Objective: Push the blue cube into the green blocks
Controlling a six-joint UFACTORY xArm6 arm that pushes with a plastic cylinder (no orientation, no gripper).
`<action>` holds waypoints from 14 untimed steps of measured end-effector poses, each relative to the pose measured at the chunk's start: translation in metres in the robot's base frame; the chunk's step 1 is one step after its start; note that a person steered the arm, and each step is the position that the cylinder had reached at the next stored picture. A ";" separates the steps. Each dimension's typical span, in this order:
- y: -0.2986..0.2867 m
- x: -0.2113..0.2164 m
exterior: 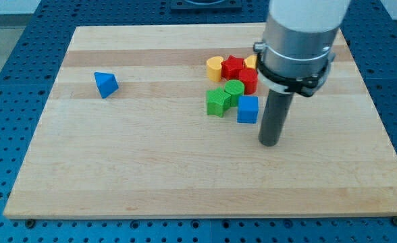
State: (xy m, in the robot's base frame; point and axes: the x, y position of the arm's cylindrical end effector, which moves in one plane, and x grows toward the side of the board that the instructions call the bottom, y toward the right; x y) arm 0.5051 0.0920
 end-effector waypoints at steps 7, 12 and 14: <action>-0.039 -0.030; -0.034 -0.017; 0.005 -0.017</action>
State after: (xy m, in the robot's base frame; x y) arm 0.4882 0.0968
